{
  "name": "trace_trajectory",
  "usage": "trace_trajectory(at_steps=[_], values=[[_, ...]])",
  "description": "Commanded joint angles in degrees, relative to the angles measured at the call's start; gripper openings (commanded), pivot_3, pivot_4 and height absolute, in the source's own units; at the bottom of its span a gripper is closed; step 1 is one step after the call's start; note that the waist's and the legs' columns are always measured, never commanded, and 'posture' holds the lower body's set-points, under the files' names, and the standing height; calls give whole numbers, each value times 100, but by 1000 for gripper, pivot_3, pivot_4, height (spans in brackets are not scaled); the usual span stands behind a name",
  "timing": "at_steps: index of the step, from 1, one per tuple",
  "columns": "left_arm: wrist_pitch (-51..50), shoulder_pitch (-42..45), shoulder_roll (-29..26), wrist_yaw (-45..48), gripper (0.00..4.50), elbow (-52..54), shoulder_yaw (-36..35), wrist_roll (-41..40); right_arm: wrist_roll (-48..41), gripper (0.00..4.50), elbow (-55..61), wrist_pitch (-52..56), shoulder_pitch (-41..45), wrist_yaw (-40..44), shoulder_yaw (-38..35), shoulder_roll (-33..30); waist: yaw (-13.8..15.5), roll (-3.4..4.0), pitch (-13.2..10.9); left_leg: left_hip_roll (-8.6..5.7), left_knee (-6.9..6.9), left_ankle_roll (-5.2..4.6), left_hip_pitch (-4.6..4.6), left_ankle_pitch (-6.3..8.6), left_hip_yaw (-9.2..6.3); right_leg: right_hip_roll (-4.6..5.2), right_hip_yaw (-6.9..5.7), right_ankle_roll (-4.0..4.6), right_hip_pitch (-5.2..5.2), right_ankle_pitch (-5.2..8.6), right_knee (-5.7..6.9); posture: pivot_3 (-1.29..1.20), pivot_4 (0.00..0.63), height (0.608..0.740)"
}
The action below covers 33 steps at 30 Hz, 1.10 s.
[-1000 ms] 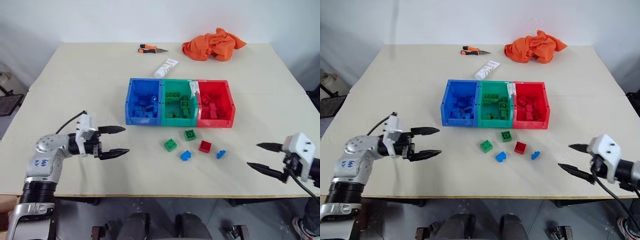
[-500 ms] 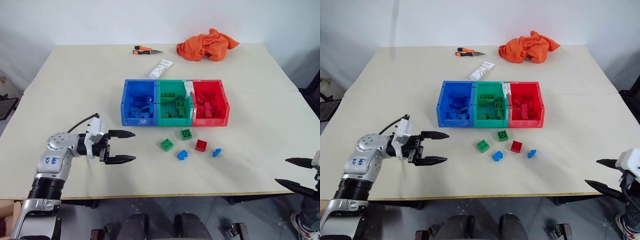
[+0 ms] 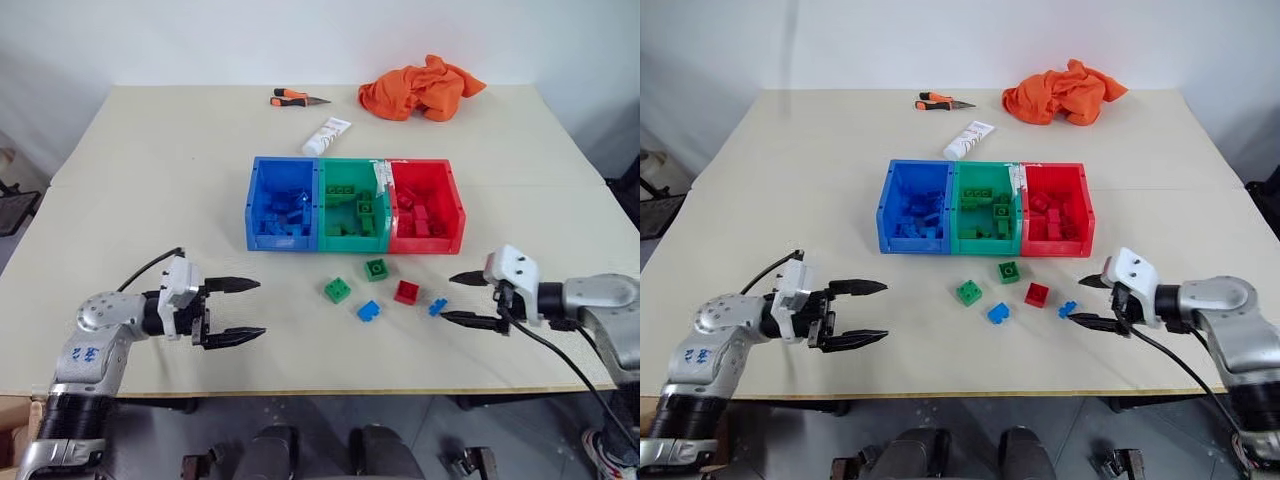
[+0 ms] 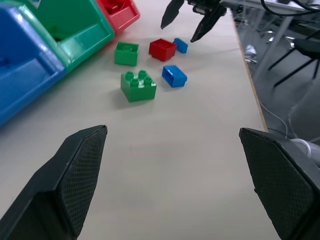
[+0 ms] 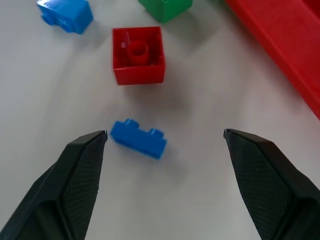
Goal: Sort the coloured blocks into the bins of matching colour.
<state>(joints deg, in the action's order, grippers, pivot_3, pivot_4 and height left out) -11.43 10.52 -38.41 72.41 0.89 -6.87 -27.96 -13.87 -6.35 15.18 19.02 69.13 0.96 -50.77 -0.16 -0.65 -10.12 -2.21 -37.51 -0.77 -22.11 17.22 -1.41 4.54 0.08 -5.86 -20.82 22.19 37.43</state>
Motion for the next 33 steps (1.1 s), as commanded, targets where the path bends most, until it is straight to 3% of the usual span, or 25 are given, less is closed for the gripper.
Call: trace_trajectory(at_steps=[1, 2, 5, 14, 20, 24, 29, 33], values=[[-85, -217, -63, -190, 4494, 470, -234, -203, 193, 3916, -324, -358, 130, 268, 285, 61, 9, 0, 0, 0, 0, 0, 0, 0, -3, 0, -3, 0, 0, 0, 0, 0, 150, 740], [-105, -253, -64, -223, 4494, 514, -248, -210, 215, 3916, -375, -411, 141, 317, 336, 67, 5, 1, 0, 0, 0, 1, 0, 0, -7, 0, -6, 0, 0, 0, 2, 0, 150, 740], [-137, -336, -67, -276, 4500, 620, -272, -228, 200, 3321, -451, -556, 147, 318, 348, 167, -3, 1, 1, 1, -4, 2, 1, 1, -8, -1, -9, 0, 5, 0, 1, 0, 150, 740], [-120, -172, -22, -323, 4500, 492, -191, -190, -63, 354, -145, -477, 54, 143, 5, 291, -6, 1, 0, 1, -6, 6, 5, 1, -13, -2, -13, 1, 10, 0, 4, 0, 150, 740], [-51, 39, 16, -267, 4500, 263, -106, -143, -314, 349, 709, 118, -3, -172, -433, 112, 2, 5, -2, 0, -8, 6, 3, 1, -13, -1, -13, 1, 9, 0, 3, 0, 150, 740], [25, 145, 36, -236, 4500, 112, -72, -110, -560, 349, 1248, 779, 645, -602, -489, 292, -42, 10, -4, 0, -6, 6, 3, 1, -13, -2, -10, 1, 7, 0, 2, 0, 150, 740], [164, 262, 68, -232, 4500, -79, -16, -50, -375, 349, 1017, 1429, 2043, -1210, 236, 1224, -153, 9, -4, 2, 0, 12, 2, -2, -13, -3, -11, 2, -6, 0, 15, 0, 150, 740], [299, 357, 120, -287, 4500, -191, 35, 6, 260, 349, -243, 885, 3109, -1771, 883, 2337, -180, 9, -4, 0, -1, 16, -18, -4, -9, -2, -9, 2, -45, 0, 44, 0, 150, 740]])
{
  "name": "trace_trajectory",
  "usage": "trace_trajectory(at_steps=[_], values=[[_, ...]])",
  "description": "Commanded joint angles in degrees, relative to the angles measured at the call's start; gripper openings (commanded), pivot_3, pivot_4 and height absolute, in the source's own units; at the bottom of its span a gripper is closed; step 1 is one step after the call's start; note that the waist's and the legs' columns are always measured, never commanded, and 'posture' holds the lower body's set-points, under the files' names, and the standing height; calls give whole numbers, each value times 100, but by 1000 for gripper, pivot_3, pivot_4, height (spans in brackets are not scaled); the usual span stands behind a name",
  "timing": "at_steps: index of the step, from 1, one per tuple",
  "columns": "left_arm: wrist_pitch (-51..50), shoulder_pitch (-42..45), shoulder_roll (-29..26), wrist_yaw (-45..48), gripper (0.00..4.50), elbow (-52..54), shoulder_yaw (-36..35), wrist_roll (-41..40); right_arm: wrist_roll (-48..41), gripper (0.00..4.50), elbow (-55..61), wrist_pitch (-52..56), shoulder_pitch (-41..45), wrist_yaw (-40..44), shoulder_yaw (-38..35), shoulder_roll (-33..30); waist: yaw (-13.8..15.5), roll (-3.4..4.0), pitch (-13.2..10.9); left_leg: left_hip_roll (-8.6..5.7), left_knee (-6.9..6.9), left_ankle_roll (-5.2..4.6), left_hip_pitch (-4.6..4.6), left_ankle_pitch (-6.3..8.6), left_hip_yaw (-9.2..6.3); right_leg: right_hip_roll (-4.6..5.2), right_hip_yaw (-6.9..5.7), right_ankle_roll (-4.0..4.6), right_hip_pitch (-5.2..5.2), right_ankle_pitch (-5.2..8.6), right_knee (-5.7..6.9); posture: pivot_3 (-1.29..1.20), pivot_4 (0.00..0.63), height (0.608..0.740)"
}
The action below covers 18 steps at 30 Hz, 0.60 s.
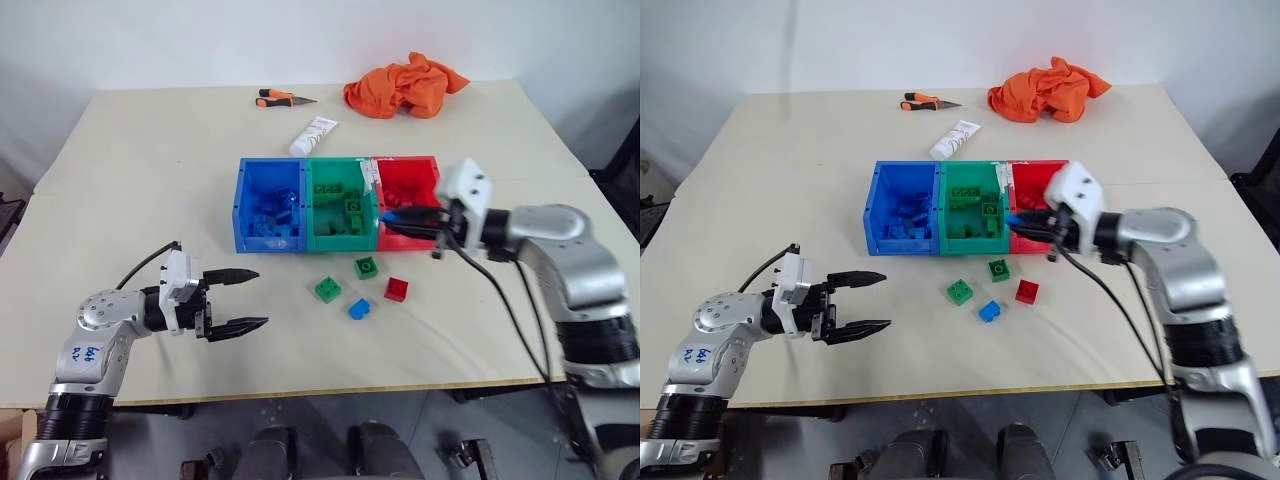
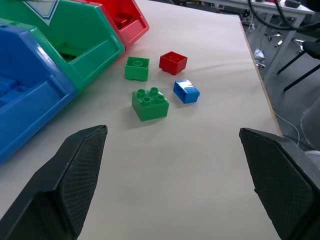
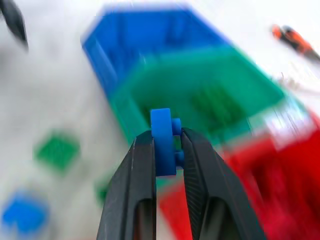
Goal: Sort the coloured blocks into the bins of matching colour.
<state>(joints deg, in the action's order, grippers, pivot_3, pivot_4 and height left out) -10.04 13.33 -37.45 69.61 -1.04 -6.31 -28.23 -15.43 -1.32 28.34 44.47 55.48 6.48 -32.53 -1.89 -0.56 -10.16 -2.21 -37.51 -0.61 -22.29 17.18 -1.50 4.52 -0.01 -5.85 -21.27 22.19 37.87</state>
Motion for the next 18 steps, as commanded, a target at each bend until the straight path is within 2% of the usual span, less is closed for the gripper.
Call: trace_trajectory(at_steps=[1, 7, 11, 14, 16, 18], values=[[184, 92, 39, -18, 4500, -11, -13, 46, 558, 349, -1101, -630, 778, -502, 434, 752, -7, 0, 0, -1, -2, 1, -5, -1, 4, 0, 0, 0, -9, 0, 7, 0, 150, 740], [273, 79, 86, -110, 4500, 59, -20, 58, 1051, 349, -3565, -1777, 2156, -1281, 548, 2186, -31, 0, 0, -2, -6, 3, -13, -2, 1, 2, -12, 0, -28, 0, 51, 0, 150, 740], [318, 1, 118, -202, 4500, 142, -16, 61, 1238, 1672, -4637, -2260, 2640, -1525, 525, 2689, -78, 0, 0, -2, -12, 5, -12, -1, -7, 4, -25, 0, -29, 0, 69, 0, 150, 740], [343, -51, 131, -247, 4500, 179, -27, 50, 1247, 2657, -4829, -2650, 2707, -1539, 427, 2788, -81, 0, 0, -3, -17, 10, -13, 2, -24, 4, -35, 0, -26, -1, 78, 0, 150, 740], [352, -85, 134, -269, 4500, 197, -24, 38, 1159, 3345, -4523, -2861, 2528, -1269, 378, 2666, -104, 1, 0, -4, -17, 10, -15, 2, -24, 4, -36, 0, -26, -1, 77, 0, 150, 740], [355, -96, 137, -273, 4500, 203, -8, 31, 1048, 3345, -3981, -2833, 2221, -894, 347, 2433, -119, 1, 0, -3, -17, 11, -15, 3, -26, 4, -38, 0, -26, -1, 79, 0, 150, 740]])
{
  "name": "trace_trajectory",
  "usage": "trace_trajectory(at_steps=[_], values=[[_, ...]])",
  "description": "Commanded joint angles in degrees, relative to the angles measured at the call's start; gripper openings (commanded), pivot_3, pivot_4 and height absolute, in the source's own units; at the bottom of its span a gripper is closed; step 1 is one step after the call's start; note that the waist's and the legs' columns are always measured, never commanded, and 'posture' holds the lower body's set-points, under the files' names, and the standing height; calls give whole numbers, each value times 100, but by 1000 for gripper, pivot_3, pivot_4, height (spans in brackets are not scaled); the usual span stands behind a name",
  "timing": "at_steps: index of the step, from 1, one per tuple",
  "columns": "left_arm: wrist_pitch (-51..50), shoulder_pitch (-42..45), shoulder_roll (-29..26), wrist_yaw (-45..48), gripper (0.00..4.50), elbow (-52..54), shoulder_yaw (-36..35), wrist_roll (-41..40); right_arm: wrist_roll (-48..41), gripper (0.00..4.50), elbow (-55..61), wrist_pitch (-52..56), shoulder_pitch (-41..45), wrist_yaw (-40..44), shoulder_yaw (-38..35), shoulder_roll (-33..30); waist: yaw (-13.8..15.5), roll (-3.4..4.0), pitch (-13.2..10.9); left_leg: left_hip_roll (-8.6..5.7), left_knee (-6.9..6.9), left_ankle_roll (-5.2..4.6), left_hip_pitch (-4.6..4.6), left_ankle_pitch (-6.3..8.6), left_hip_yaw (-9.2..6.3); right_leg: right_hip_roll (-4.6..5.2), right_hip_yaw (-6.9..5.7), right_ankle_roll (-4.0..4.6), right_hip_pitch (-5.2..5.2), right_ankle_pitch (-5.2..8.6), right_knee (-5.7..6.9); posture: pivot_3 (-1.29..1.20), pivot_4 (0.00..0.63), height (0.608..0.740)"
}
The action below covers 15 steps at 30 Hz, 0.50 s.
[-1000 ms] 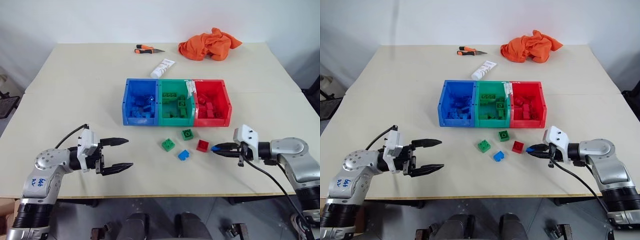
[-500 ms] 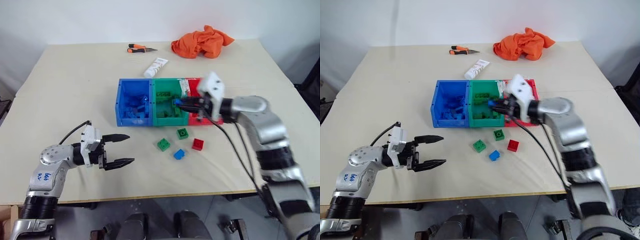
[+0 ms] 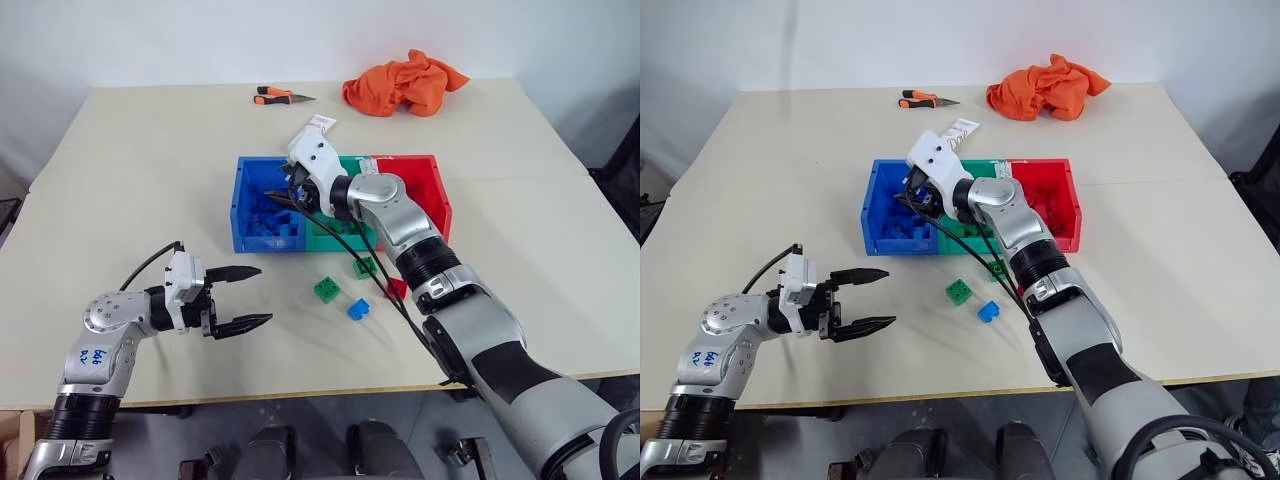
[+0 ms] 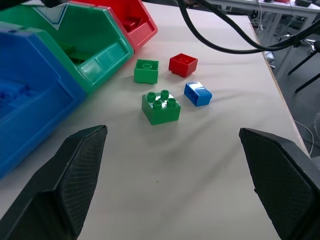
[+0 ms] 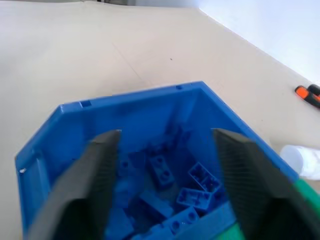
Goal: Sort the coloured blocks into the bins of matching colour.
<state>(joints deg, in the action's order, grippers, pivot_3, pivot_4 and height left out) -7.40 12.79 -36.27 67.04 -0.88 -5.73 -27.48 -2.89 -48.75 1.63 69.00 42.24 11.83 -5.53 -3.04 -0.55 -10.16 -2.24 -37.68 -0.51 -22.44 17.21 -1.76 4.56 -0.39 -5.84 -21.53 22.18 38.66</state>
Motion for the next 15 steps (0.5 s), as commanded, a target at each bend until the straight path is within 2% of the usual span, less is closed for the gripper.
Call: trace_trajectory(at_steps=[1, 9, 15], values=[[88, -31, 19, -9, 4500, 172, -59, -47, -278, 3345, 1090, -90, -422, 622, -207, -407, -1, 0, 0, 0, 0, 0, 0, 0, -1, 0, -1, 0, 0, 0, 0, 0, 150, 740], [91, 156, 12, 146, 4500, -87, 5, -31, -965, 3345, 3727, 908, -1936, 1747, -342, -1635, -5, 1, 0, 2, -2, 1, -5, 1, -7, -1, -5, 0, 4, 0, -9, 0, 150, 740], [188, 442, 17, 355, 4500, -539, 108, 42, -2027, 3345, 5906, 1960, -4212, 2617, -1505, -3649, 216, 2, -2, 2, 0, 0, -7, 5, -24, -1, -15, 0, 24, 0, -68, 0, 150, 740]])
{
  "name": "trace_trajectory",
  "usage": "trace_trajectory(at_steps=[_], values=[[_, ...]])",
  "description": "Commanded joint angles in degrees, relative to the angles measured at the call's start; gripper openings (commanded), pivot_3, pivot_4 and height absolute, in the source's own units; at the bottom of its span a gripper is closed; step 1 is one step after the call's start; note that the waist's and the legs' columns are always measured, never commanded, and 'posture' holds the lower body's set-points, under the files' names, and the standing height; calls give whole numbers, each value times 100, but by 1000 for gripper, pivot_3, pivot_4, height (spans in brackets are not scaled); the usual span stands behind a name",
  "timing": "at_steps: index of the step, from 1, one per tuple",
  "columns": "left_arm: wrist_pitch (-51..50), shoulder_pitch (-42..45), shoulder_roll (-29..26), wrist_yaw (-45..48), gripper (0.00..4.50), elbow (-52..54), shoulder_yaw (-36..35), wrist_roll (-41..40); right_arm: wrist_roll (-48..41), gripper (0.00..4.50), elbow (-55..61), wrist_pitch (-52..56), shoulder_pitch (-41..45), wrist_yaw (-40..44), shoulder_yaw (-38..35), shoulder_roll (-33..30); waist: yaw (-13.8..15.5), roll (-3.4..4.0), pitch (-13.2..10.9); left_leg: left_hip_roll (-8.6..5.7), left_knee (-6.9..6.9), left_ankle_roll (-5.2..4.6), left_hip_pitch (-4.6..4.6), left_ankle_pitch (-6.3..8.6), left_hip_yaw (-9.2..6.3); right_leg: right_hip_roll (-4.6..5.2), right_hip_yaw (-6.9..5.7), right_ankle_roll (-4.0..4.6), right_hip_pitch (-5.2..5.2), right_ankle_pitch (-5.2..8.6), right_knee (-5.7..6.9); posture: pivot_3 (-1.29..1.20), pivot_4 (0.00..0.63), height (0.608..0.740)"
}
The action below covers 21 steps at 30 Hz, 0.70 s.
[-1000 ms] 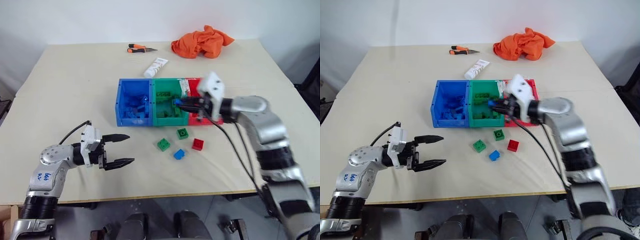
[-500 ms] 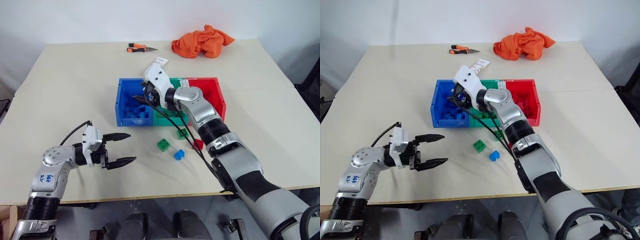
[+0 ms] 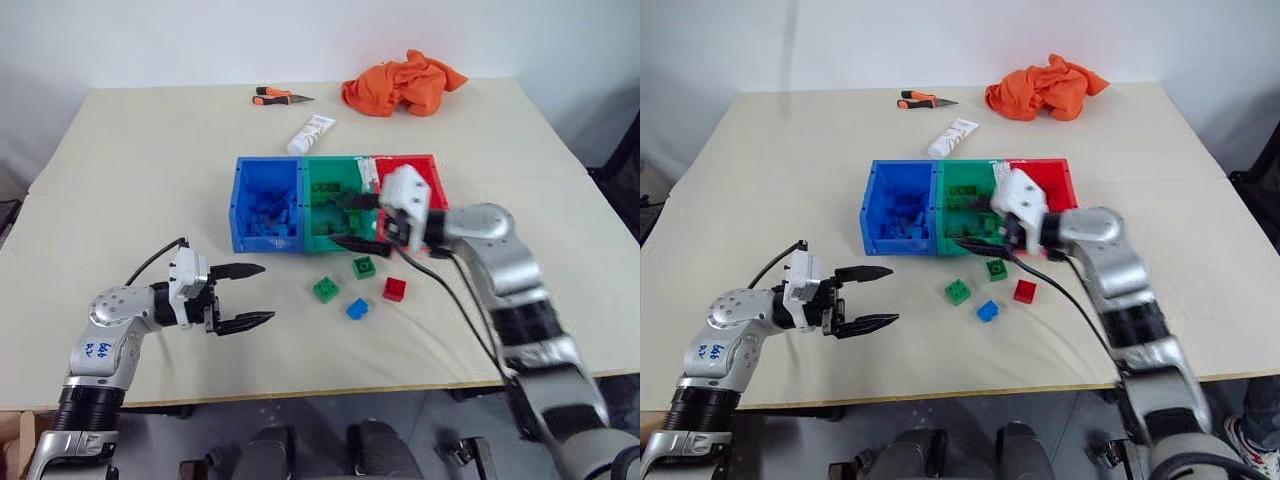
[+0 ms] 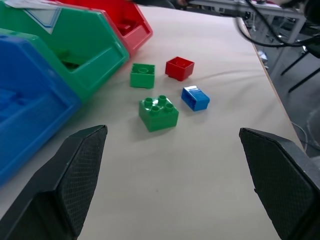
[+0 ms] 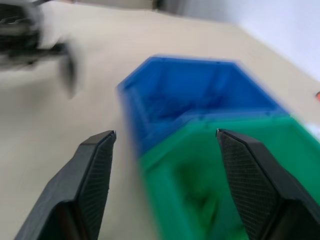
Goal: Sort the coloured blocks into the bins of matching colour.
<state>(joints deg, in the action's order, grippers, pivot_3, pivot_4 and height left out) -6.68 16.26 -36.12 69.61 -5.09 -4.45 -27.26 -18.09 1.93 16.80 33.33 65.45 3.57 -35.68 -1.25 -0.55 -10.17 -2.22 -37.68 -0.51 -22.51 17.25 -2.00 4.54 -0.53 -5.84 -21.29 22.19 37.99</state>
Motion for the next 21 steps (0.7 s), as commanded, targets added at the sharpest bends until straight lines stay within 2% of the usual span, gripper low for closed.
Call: trace_trajectory(at_steps=[1, 6, 10, 13, 21], values=[[126, 109, 0, 119, 4500, -147, -17, 23, -589, 3345, 984, 573, -890, 294, -824, -847, 71, 2, -1, -2, -2, -4, -8, 2, 2, 1, 1, 0, 4, 0, -14, 0, 150, 740], [149, 137, 1, 176, 4500, -202, -15, 26, -578, 3345, 1038, 573, -2174, 387, -1661, -1707, 102, 2, -2, 1, -20, -8, -9, 4, 16, -1, 10, 0, 12, 0, -26, 0, 150, 740], [137, 135, -13, 190, 4500, -201, -22, 18, -483, 3345, 934, 448, -2740, 360, -1951, -2015, 96, 2, -2, 2, -18, -10, 20, 5, 15, -1, 10, 3, 51, 1, -40, 0, 150, 740], [124, 138, -23, 186, 4500, -184, -28, 15, -452, 3345, 1018, 543, -2716, 184, -1833, -1985, 97, 2, -2, 2, -18, -13, 31, 6, 15, -1, 11, 3, 63, 1, -46, 0, 150, 740], [66, 140, -23, 113, 4500, -61, -37, 0, -134, 3345, 611, 538, -1815, -236, -762, -1387, 108, 2, -2, 1, -19, -12, 29, 6, 10, 0, 6, 3, 62, 1, -45, 0, 150, 740]])
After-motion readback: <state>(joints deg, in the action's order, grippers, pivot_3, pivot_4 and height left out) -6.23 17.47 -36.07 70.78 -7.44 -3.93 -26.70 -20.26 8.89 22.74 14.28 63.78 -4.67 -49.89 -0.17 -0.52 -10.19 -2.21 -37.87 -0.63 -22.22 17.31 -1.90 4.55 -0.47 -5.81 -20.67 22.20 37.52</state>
